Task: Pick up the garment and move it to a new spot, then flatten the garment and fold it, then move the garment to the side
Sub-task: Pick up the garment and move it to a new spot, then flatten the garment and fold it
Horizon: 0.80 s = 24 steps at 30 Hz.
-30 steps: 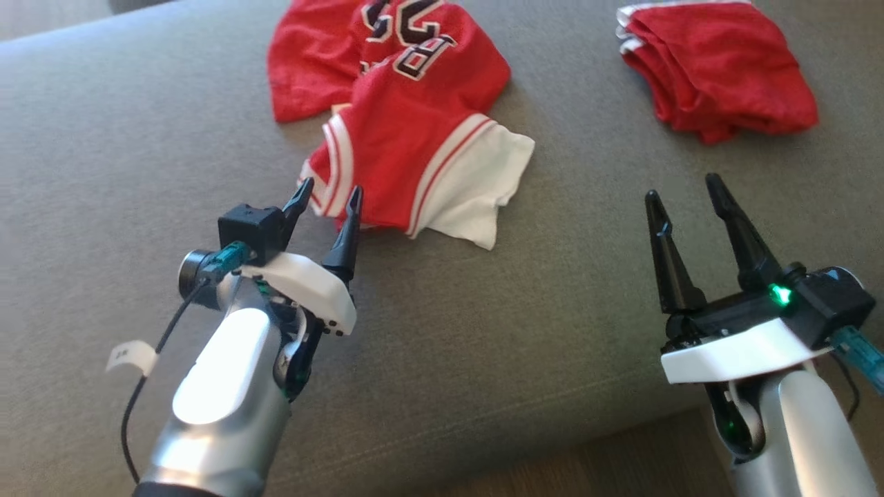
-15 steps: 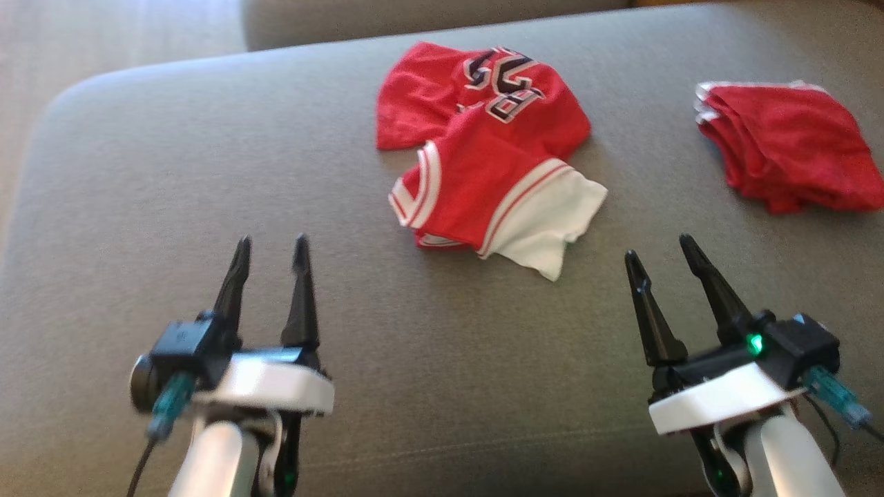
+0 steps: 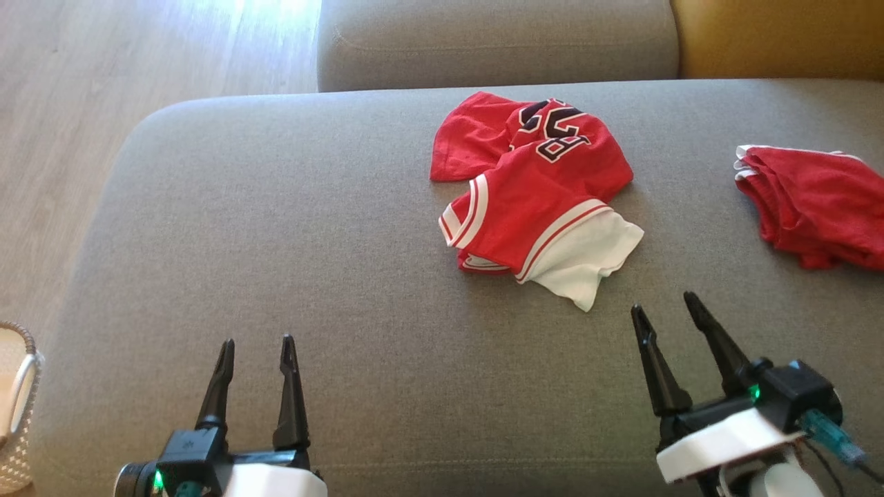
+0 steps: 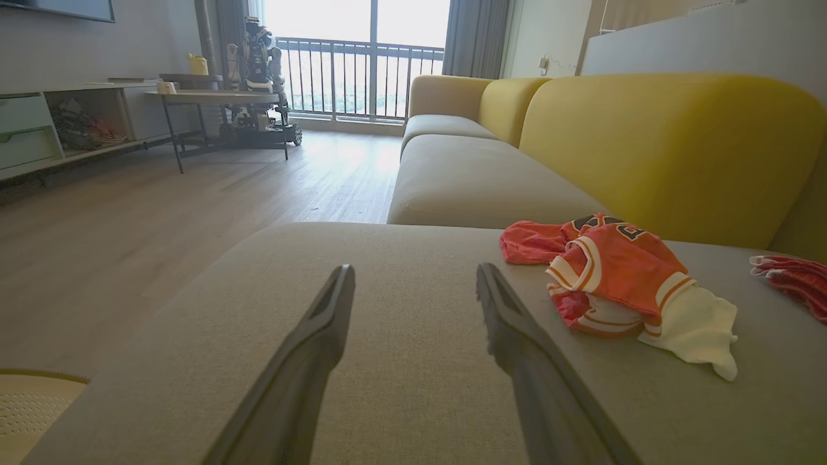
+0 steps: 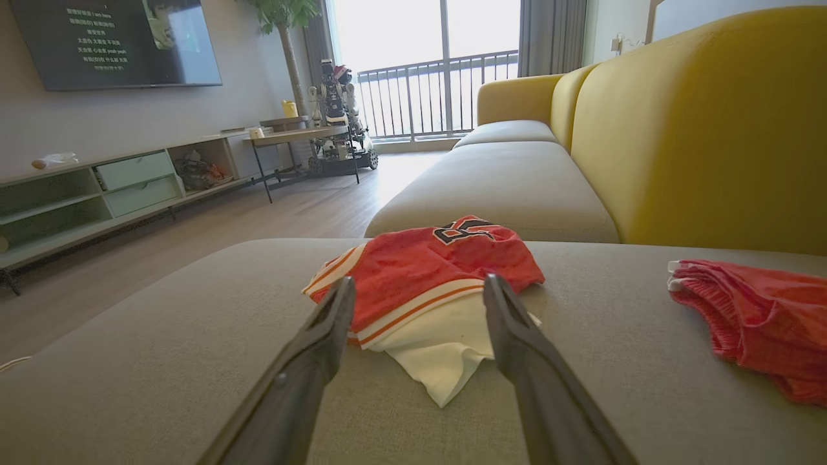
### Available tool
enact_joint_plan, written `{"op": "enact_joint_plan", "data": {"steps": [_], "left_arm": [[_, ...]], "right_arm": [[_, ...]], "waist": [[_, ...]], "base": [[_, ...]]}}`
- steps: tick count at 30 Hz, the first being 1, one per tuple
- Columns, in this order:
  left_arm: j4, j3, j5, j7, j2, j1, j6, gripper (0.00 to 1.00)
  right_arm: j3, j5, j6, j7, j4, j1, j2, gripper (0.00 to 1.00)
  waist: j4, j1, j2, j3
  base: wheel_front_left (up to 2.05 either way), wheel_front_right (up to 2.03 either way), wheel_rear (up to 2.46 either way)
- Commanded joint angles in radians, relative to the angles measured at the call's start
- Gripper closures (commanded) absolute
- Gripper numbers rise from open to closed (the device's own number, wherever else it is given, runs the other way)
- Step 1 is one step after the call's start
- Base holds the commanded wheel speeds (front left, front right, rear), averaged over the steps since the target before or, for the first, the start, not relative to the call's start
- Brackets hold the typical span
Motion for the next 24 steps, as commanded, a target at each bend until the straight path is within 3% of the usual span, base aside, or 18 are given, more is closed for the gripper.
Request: {"op": "enact_joint_plan", "data": {"steps": [1,24], "left_arm": [[-0.029,0.033,0.007,-0.005,-0.003,-0.039,0.0,0.0],[-0.01,0.042,0.006,-0.005,-0.003,-0.036,0.005,0.0]], "right_arm": [[0.019,-0.006,0.0,-0.009,-0.03,-0.018,0.0,0.0],[0.014,0.007,0.0,-0.009,-0.03,0.001,0.0,0.0]], "waist": [[-0.002,0.0001,0.0,-0.001],[-0.025,0.0001,0.0,0.0]], "base": [[0.0,0.0,0.0],[0.0,0.0,0.0]]}}
